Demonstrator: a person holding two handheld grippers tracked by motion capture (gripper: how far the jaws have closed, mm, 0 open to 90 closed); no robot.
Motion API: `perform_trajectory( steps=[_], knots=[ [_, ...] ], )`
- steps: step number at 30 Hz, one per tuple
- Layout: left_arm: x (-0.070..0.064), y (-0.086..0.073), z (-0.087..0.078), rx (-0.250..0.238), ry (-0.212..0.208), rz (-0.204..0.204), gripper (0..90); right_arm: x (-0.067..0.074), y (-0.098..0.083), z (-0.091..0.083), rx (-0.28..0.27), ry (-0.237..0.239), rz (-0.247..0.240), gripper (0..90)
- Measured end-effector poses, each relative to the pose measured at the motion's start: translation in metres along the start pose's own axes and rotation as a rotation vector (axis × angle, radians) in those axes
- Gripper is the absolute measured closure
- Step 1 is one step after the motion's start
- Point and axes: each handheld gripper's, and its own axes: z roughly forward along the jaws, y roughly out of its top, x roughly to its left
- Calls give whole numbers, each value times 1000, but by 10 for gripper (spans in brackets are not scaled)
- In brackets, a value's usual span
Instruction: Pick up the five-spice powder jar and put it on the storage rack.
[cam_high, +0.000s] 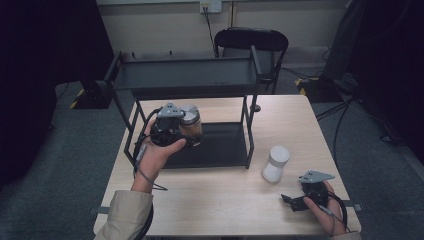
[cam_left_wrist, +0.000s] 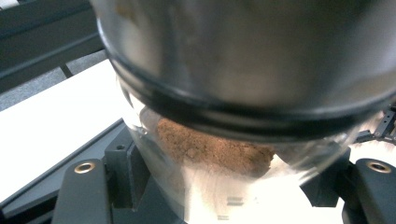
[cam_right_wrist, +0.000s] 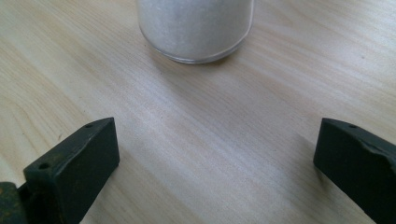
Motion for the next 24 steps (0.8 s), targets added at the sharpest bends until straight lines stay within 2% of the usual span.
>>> perform_trajectory(
  steps=[10,24],
  knots=[
    [6,24,-16,-9,-2,7,303,0,0,0,-1,-1,-2,0],
    [11,55,-36,-19,43,0,303,0,0,0,-1,0,-1,0]
  ],
)
